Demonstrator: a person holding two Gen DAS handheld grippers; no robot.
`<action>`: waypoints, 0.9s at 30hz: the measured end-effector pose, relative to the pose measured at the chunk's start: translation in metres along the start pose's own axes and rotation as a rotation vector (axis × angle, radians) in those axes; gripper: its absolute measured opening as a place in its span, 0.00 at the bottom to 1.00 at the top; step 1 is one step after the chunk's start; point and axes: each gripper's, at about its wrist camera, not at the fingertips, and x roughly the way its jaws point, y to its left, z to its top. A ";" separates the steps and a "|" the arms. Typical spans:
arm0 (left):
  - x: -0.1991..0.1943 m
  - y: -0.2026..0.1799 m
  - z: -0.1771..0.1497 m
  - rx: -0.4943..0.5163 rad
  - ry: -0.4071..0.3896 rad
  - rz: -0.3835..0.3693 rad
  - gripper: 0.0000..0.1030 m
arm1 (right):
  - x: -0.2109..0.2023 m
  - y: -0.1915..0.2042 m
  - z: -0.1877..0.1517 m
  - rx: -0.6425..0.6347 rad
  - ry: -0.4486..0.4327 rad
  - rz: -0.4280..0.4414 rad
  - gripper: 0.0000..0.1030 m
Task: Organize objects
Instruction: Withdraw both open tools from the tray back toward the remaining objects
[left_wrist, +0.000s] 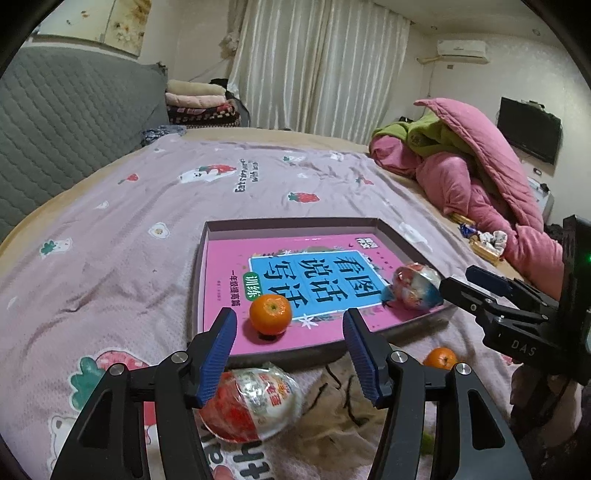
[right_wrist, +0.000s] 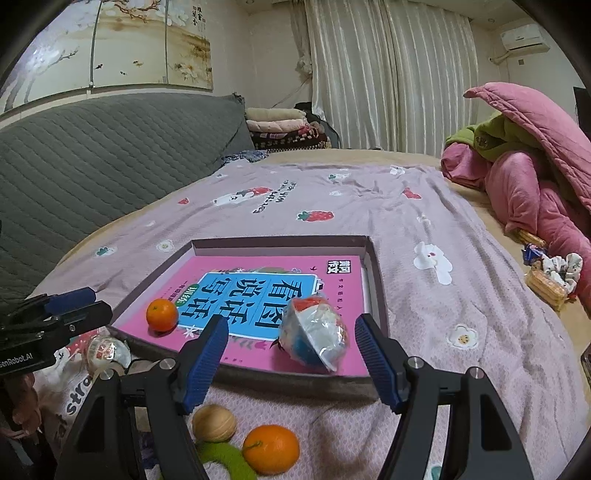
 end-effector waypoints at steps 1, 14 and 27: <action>-0.002 -0.001 -0.001 -0.001 -0.003 -0.001 0.60 | -0.003 0.001 -0.001 -0.004 -0.007 -0.005 0.69; -0.022 -0.017 -0.002 -0.008 0.012 -0.038 0.61 | -0.052 0.017 -0.001 -0.025 -0.022 -0.051 0.69; -0.037 -0.019 -0.012 0.014 0.079 -0.058 0.61 | -0.047 0.032 -0.017 0.037 0.104 -0.019 0.71</action>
